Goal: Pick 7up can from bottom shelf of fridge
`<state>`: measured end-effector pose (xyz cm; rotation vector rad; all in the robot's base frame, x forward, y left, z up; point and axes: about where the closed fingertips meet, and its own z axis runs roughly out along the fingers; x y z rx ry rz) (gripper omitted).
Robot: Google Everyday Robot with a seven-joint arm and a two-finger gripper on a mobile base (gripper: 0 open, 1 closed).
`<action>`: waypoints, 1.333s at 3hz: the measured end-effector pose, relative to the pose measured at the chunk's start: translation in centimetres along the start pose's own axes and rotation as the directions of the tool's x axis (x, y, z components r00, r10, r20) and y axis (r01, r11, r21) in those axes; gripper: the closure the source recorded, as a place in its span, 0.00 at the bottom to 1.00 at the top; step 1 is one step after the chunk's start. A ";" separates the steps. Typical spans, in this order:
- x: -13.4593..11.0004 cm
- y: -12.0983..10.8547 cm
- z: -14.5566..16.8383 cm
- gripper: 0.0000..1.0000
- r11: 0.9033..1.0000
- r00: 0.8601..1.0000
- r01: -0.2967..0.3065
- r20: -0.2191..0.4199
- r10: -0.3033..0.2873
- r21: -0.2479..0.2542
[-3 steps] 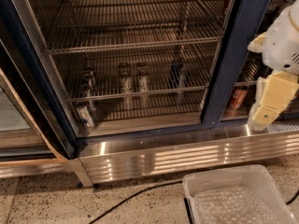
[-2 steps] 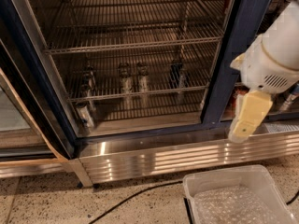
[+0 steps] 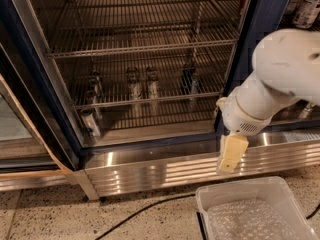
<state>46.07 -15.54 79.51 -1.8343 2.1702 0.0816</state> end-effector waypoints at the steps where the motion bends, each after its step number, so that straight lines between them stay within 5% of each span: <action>1: 1.2 0.1 4.6 0.00 0.999 0.999 0.030 0.011 -0.030 -0.025; 2: 1.2 0.1 4.6 0.00 0.999 0.999 0.030 0.011 -0.030 -0.025; 4: 2.4 -1.8 14.9 0.00 0.988 0.992 -0.103 0.064 0.111 -0.118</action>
Offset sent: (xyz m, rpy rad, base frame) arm 0.0040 -0.0005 -0.0386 0.0049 0.0133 0.0316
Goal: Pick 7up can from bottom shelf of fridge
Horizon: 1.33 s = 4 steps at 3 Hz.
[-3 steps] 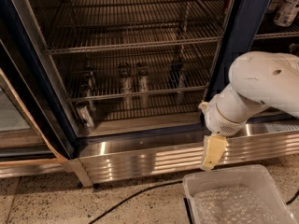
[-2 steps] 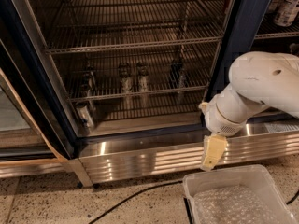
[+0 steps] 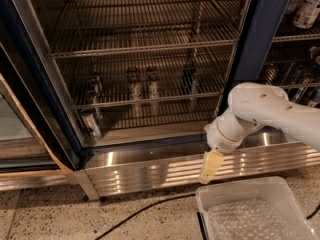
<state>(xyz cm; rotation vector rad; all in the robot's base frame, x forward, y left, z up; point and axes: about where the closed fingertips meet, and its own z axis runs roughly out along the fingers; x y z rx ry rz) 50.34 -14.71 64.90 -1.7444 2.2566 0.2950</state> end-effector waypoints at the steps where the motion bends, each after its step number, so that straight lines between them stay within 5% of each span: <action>1: 0.8 -2.7 4.7 0.00 0.998 0.997 -0.061 0.055 0.062 -0.016; 2: 0.5 -5.5 7.9 0.00 0.998 0.991 -0.067 0.120 0.066 0.002; 4: -0.1 -6.7 8.4 0.00 0.997 0.985 -0.055 0.166 0.046 0.050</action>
Offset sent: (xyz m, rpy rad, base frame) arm 0.0995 0.0120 -0.1054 0.1905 -0.0648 -0.0814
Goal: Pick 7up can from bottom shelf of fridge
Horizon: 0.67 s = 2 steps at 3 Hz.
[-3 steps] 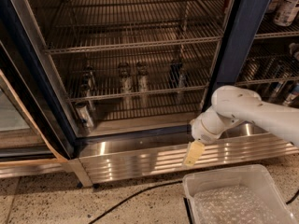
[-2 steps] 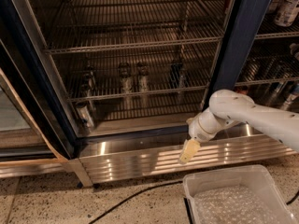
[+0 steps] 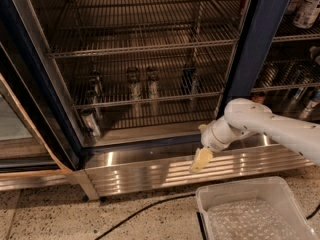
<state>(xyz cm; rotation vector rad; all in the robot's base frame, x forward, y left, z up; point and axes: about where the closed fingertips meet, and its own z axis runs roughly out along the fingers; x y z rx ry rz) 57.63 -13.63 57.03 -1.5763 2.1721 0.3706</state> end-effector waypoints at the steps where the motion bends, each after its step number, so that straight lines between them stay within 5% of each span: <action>1: -0.4 0.0 0.9 0.00 0.999 1.000 0.024 0.007 -0.024 -0.047; 2: -0.4 0.0 0.9 0.00 0.999 1.000 0.025 0.007 -0.025 -0.049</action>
Offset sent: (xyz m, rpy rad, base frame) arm 0.0020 0.0060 -0.0051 0.0119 0.0220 0.0363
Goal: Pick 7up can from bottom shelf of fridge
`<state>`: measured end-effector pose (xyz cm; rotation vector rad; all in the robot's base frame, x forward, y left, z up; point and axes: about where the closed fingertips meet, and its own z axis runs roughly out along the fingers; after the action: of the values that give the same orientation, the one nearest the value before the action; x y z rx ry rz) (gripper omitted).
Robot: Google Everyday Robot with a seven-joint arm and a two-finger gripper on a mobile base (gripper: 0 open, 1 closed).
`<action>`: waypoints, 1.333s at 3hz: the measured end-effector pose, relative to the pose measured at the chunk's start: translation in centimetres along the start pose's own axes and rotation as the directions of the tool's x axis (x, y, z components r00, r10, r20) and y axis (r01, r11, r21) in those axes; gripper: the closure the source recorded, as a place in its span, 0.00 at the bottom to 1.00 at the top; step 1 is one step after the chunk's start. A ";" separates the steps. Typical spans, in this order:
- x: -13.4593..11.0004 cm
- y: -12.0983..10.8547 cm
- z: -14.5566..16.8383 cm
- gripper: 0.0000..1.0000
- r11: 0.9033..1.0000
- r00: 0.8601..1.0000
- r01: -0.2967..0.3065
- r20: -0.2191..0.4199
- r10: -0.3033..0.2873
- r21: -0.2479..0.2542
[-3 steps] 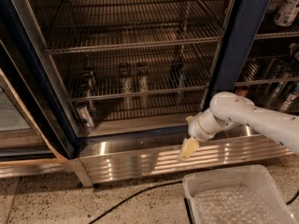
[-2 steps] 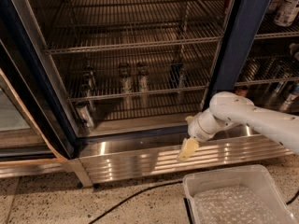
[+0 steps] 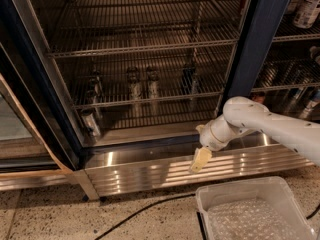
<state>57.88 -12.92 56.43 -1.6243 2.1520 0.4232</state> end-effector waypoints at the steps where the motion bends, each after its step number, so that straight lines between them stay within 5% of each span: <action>1: -0.1 -1.1 0.7 0.00 0.998 0.999 -0.001 0.036 -0.001 0.058; 2: -0.7 -3.4 1.9 0.00 0.988 0.991 0.019 0.130 -0.039 0.151; 3: -1.5 -5.7 2.4 0.00 0.976 0.964 0.034 0.249 -0.088 0.214; 4: -2.6 -7.6 2.3 0.00 0.972 0.917 0.038 0.377 -0.126 0.232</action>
Offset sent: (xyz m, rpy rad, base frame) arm 0.0688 0.0064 -0.0177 0.1697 -0.3446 -0.0632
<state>66.13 -11.71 55.75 -1.3676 1.7575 0.4235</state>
